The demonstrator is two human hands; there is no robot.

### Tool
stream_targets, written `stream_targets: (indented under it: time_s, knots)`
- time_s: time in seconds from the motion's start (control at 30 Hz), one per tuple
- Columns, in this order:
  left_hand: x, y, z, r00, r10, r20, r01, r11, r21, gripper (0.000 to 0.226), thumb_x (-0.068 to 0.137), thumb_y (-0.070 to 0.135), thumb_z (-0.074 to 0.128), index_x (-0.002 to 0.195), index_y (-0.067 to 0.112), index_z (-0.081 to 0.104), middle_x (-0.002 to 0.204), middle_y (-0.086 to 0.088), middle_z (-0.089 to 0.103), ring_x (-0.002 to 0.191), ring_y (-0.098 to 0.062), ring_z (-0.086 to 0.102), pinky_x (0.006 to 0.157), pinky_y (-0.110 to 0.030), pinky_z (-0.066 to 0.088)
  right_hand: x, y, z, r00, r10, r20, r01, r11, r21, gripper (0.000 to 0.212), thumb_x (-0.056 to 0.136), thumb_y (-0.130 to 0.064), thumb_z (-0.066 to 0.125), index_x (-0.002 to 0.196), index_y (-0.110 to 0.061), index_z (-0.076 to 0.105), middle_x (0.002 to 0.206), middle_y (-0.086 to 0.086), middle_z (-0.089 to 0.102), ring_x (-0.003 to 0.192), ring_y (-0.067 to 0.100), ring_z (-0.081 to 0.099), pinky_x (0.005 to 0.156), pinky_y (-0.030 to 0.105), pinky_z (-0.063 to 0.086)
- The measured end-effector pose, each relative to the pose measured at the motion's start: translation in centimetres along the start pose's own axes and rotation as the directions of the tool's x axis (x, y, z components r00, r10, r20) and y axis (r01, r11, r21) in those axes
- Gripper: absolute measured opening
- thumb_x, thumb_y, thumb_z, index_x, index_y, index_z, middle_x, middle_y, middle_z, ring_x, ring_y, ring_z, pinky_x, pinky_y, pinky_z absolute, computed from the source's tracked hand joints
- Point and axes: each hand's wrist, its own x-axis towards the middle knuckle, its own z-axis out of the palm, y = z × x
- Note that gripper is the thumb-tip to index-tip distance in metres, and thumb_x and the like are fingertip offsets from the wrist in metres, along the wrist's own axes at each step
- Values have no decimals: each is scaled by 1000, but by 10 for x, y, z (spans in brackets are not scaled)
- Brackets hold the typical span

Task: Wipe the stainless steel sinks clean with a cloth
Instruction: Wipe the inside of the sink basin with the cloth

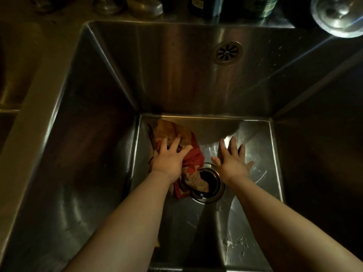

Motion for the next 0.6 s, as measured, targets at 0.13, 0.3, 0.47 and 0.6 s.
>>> stream_targets:
  time_s: [0.13,0.3,0.47,0.6]
  knots:
    - [-20,-10,10,1000,9,30,-10,1000,23,82,86,10,55,143,47,10,156,8,-15,141,-35,-16,109,-63,11,-3,-7,3,999,21,-40,-20,1000,19,61,96,-52,32,148,-36,4,156,-4,-19,142,29,-20,106,67,-2]
    - [-14,-11,9,995,-31,98,26,998,51,99,87,8,55,141,48,-18,152,8,-31,137,-35,-28,107,-66,0,-2,-17,10,996,7,-86,-8,1000,-8,56,97,-49,31,147,-38,9,158,-4,-10,143,25,-17,105,70,-3]
    - [-10,-15,5,992,-7,123,0,998,64,96,88,8,51,142,45,-19,152,5,-32,137,-37,-30,110,-66,1,4,-30,13,993,-63,-97,65,998,12,56,97,-51,32,148,-38,11,158,-6,-5,143,23,-18,106,67,-4]
    - [0,-18,-6,992,-20,128,11,998,67,90,90,14,50,144,43,-17,152,5,-31,137,-36,-29,111,-65,2,12,-32,8,997,-44,-64,45,999,15,59,96,-53,32,148,-39,8,158,-7,-13,142,24,-19,106,68,-3]
